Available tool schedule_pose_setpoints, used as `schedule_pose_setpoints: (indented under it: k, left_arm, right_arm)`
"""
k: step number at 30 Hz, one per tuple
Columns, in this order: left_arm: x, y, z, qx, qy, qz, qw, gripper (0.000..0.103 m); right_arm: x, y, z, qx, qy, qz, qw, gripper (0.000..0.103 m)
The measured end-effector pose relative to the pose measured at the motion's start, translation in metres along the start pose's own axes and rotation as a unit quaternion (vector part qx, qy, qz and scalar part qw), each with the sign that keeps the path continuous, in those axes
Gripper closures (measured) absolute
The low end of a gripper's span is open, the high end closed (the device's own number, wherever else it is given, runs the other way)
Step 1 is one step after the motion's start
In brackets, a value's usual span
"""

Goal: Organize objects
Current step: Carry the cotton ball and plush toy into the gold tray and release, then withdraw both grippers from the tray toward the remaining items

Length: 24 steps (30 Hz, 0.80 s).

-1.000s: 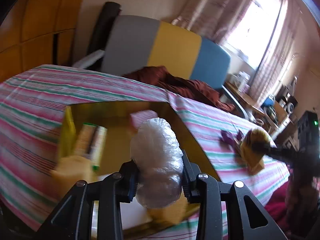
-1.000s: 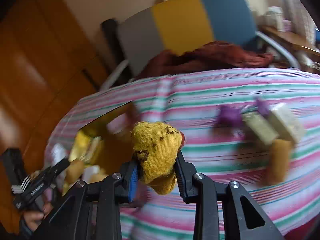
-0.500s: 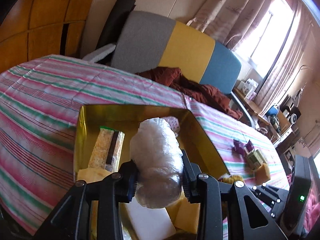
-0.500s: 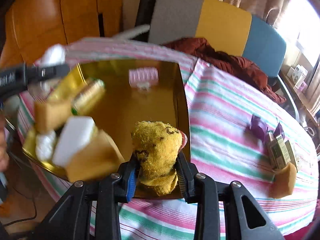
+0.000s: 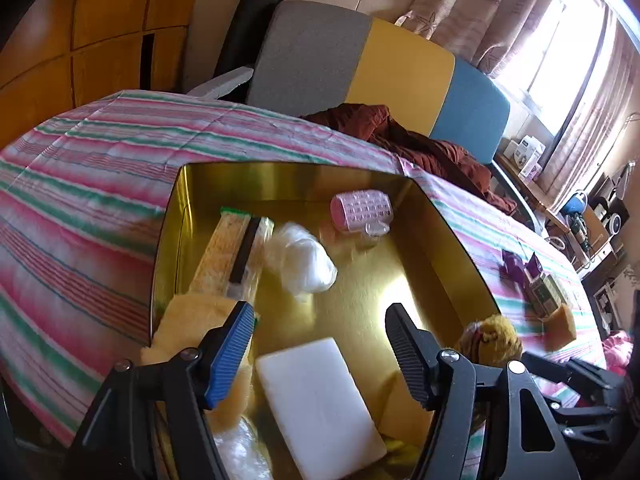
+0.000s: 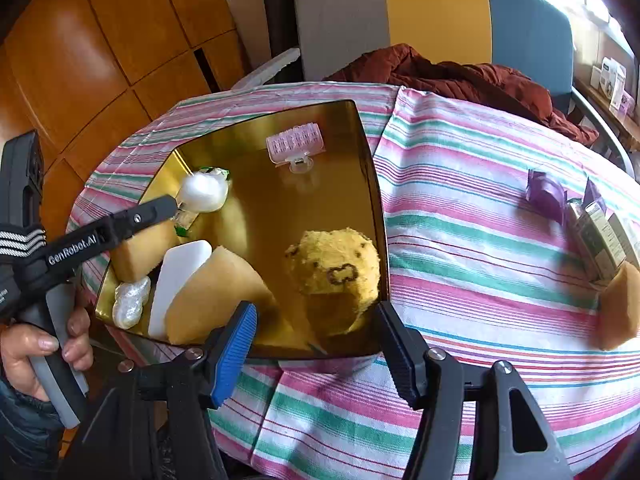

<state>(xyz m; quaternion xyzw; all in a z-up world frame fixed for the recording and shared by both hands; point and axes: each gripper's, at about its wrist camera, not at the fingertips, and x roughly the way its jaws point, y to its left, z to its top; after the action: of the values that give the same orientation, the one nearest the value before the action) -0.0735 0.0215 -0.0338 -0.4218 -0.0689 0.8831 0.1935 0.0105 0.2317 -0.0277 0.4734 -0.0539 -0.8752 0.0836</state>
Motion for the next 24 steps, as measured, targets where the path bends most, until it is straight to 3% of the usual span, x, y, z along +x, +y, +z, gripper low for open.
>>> schedule_pose_setpoints:
  k: [4, 7, 11, 13, 14, 15, 16, 17, 19, 24]
  left_arm:
    - [-0.003, -0.006, -0.007, 0.005, 0.002, 0.01, 0.9999, 0.034]
    - [-0.01, -0.011, -0.01, 0.009, -0.002, 0.014, 0.9999, 0.033]
    - [-0.017, -0.014, -0.01, 0.01, -0.009, 0.014, 0.9998, 0.032]
    - [-0.021, -0.015, -0.009, 0.009, -0.014, 0.012, 0.9998, 0.032]
    - [-0.023, -0.015, -0.008, 0.009, -0.016, 0.01, 0.9998, 0.032]
    - [-0.025, -0.016, -0.007, 0.009, -0.019, 0.007, 0.9998, 0.032]
    - [-0.026, -0.016, -0.007, 0.009, -0.021, 0.005, 0.9997, 0.031]
    - [-0.027, -0.017, -0.007, 0.009, -0.022, 0.004, 0.9997, 0.031]
    - [-0.028, -0.019, -0.007, 0.009, -0.022, 0.001, 0.9997, 0.031]
    - [-0.028, -0.023, -0.008, 0.013, -0.02, -0.005, 0.9997, 0.031]
  right_arm:
    - [-0.006, 0.004, -0.005, -0.008, -0.004, -0.011, 1.0, 0.04]
    - [-0.014, 0.008, -0.003, -0.023, -0.012, -0.059, 0.998, 0.04]
    - [-0.057, 0.022, 0.003, -0.058, -0.107, -0.164, 0.979, 0.037]
    - [-0.063, 0.022, 0.0, -0.055, -0.128, -0.226, 0.964, 0.0]
    - [-0.056, 0.014, 0.0, -0.044, -0.098, -0.222, 0.969, 0.001]
    - [-0.045, 0.005, -0.001, -0.027, -0.056, -0.18, 0.982, 0.015]
    - [-0.033, -0.01, -0.006, 0.012, -0.014, -0.136, 0.991, 0.038]
    - [-0.026, -0.019, -0.01, 0.036, 0.006, -0.121, 0.992, 0.044]
    - [-0.018, -0.033, -0.016, 0.07, 0.03, -0.102, 0.992, 0.045]
    - [-0.03, -0.042, -0.018, 0.075, -0.01, -0.107, 0.991, 0.044]
